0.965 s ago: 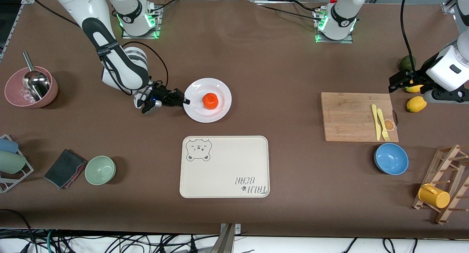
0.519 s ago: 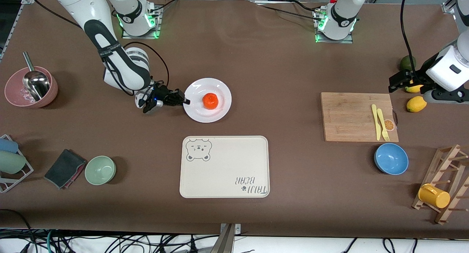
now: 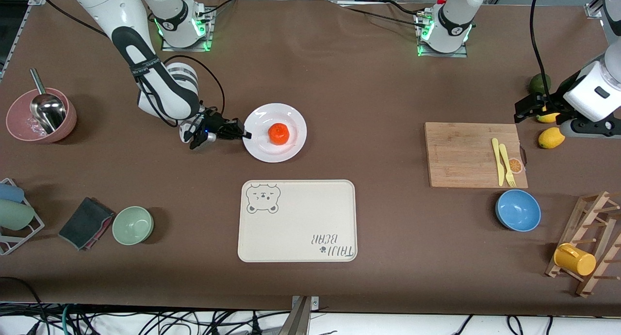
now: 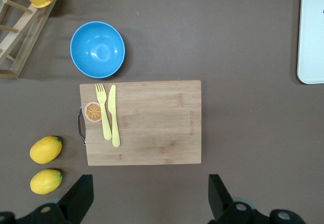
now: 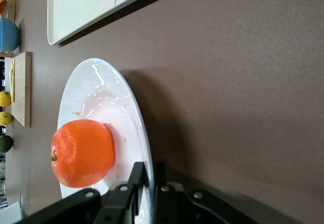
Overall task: Place orange and plate with both arms
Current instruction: 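Close the right gripper on the plate rim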
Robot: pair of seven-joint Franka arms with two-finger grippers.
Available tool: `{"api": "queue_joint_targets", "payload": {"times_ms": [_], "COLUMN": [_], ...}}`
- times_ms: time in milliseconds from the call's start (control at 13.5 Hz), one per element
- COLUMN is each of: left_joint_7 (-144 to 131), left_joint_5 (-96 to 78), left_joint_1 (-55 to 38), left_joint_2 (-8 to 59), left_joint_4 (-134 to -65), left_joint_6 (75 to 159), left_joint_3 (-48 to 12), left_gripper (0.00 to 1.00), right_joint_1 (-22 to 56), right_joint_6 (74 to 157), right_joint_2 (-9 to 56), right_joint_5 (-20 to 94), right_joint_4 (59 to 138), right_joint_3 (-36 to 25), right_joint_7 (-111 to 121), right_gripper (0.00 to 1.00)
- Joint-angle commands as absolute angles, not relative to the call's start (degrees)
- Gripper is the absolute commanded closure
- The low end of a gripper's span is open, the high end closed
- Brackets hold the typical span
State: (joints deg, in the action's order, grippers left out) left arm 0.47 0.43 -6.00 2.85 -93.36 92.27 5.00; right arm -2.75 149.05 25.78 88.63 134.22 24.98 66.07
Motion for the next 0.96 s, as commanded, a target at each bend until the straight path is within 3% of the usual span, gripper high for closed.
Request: {"api": "queue_joint_targets", "payload": {"times_ms": [0,297,890], "left_joint_7": [0.7,0.62,0.62], "left_joint_5": [2.2,2.2,2.2], "left_joint_1": [-6.06,-6.06,-6.06], "left_joint_2": [3.08,3.16,3.16], "left_joint_4": [-92.72,-92.72,-92.72], "left_joint_6": [91.49,91.49,91.49], "left_joint_3": [4.83,4.83,4.83], "left_gripper": [0.0,0.0,0.0], "right_joint_1": [-2.64,-2.64,-2.9], "right_joint_6": [149.85,149.85,149.24], "right_joint_2": [25.93,25.93,25.4], "right_joint_5": [90.18,90.18,90.26], "right_joint_4": [134.12,134.12,131.06], "right_joint_3": [25.58,25.58,25.58], "right_joint_7": [67.59,67.59,65.4], "right_gripper": [0.92,1.0,1.0]}}
